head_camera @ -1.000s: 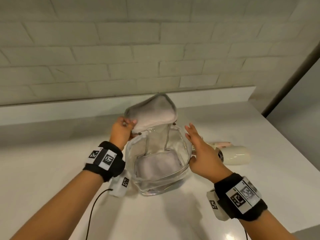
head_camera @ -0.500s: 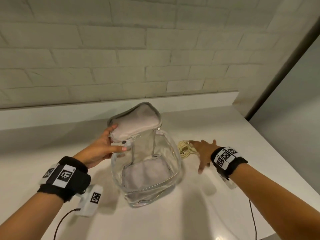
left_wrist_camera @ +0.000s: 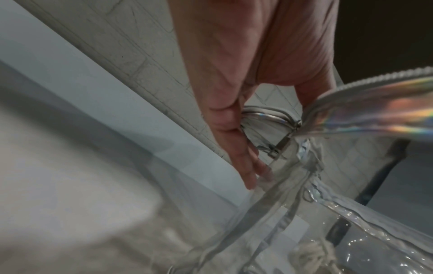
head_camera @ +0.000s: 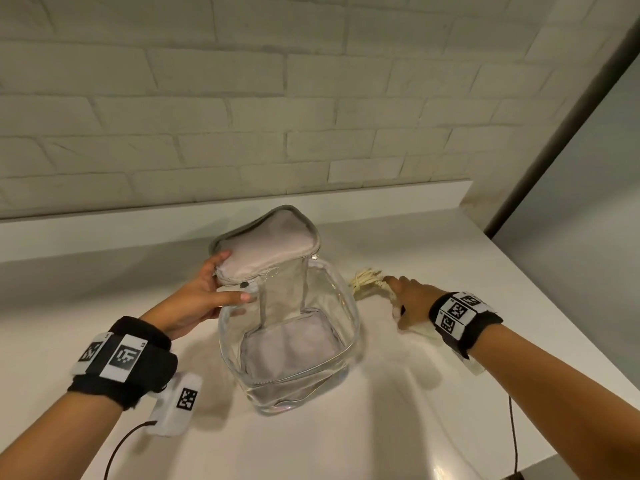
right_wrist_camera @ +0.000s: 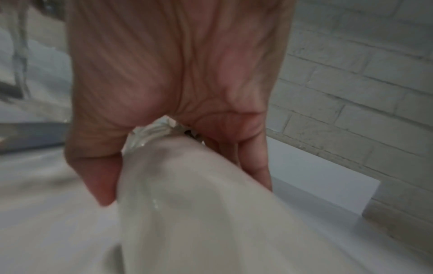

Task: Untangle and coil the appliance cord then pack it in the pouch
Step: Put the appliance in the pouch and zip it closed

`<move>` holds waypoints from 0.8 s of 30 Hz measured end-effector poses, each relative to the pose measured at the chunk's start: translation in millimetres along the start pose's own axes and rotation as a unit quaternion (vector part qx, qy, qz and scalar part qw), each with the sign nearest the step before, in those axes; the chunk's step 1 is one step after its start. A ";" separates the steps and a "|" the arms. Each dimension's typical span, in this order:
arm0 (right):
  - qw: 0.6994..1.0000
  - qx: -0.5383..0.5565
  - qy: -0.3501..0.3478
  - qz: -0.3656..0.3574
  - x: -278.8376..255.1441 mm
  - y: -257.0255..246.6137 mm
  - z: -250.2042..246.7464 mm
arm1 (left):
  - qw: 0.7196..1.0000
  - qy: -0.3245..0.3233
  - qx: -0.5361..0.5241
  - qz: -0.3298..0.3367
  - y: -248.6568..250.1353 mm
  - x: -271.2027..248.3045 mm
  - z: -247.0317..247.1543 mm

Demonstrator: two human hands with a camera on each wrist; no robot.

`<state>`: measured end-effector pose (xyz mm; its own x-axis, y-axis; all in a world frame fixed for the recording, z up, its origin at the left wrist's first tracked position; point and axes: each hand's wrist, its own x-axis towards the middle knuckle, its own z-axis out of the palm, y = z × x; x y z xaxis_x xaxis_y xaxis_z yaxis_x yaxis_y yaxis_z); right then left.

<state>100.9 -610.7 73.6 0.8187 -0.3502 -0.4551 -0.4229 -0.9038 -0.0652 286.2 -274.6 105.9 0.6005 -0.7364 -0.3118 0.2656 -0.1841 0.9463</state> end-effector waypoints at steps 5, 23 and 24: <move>0.969 0.218 0.108 -0.047 -25.0 -5.4 -35.1 | 1.000 0.001 0.002 -0.004 0.8 1.3 -0.6; 0.871 0.352 0.063 -0.336 -88.2 -155.7 -77.8 | 0.999 0.024 0.021 0.016 2.0 -2.0 5.0; 0.883 0.328 0.046 -0.332 -82.1 -158.3 -67.1 | 0.999 0.022 0.028 0.018 3.1 -2.1 4.0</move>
<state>126.7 -455.4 180.9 0.9860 0.1582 -0.0519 0.0526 -0.5916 -0.8045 282.7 -276.2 109.8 0.6418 -0.7142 -0.2793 0.2015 -0.1944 0.9600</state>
